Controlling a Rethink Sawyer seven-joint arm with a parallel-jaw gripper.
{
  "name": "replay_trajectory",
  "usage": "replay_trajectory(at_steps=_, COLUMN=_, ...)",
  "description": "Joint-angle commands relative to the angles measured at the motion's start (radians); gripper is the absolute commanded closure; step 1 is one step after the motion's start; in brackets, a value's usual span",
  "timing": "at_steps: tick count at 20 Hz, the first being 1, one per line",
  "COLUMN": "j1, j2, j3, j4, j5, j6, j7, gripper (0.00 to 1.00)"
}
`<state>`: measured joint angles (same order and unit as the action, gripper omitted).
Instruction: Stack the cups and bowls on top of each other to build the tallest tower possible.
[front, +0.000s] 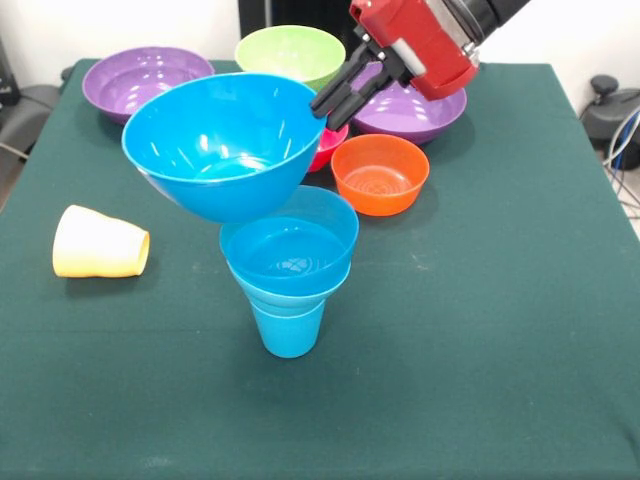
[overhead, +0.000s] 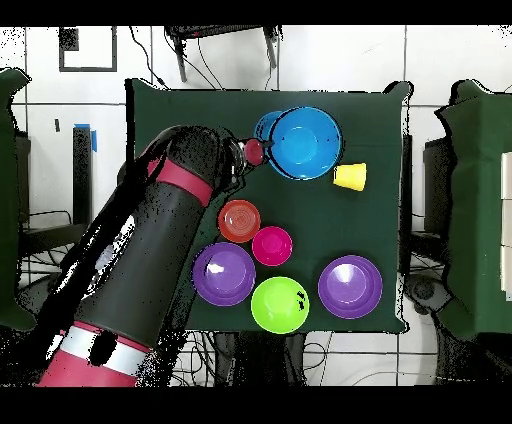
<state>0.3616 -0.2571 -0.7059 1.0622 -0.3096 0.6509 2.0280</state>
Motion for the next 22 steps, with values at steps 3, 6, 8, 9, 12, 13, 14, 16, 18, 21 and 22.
replay_trajectory(at_steps=3, j1=0.007, j2=0.081, j3=0.122, j4=-0.071, j5=0.043, j6=0.104, j7=0.088, gripper=1.0)
replay_trajectory(at_steps=6, j1=0.005, j2=0.087, j3=0.124, j4=-0.087, j5=0.045, j6=0.114, j7=0.078, gripper=1.0)
replay_trajectory(at_steps=8, j1=0.003, j2=0.093, j3=0.124, j4=-0.1, j5=0.05, j6=0.126, j7=0.073, gripper=1.0)
replay_trajectory(at_steps=9, j1=0.003, j2=0.096, j3=0.123, j4=-0.107, j5=0.052, j6=0.132, j7=0.072, gripper=1.0)
replay_trajectory(at_steps=12, j1=0.004, j2=0.108, j3=0.12, j4=-0.129, j5=0.061, j6=0.147, j7=0.071, gripper=1.0)
replay_trajectory(at_steps=13, j1=0.005, j2=0.112, j3=0.117, j4=-0.134, j5=0.063, j6=0.15, j7=0.073, gripper=1.0)
replay_trajectory(at_steps=14, j1=0.006, j2=0.115, j3=0.114, j4=-0.139, j5=0.065, j6=0.154, j7=0.075, gripper=1.0)
replay_trajectory(at_steps=16, j1=0.009, j2=0.122, j3=0.107, j4=-0.149, j5=0.071, j6=0.163, j7=0.078, gripper=1.0)
replay_trajectory(at_steps=18, j1=0.012, j2=0.126, j3=0.102, j4=-0.158, j5=0.074, j6=0.174, j7=0.079, gripper=1.0)
replay_trajectory(at_steps=21, j1=0.017, j2=0.131, j3=0.098, j4=-0.165, j5=0.076, j6=0.183, j7=0.087, gripper=1.0)
replay_trajectory(at_steps=22, j1=0.018, j2=0.132, j3=0.098, j4=-0.166, j5=0.076, j6=0.184, j7=0.089, gripper=1.0)
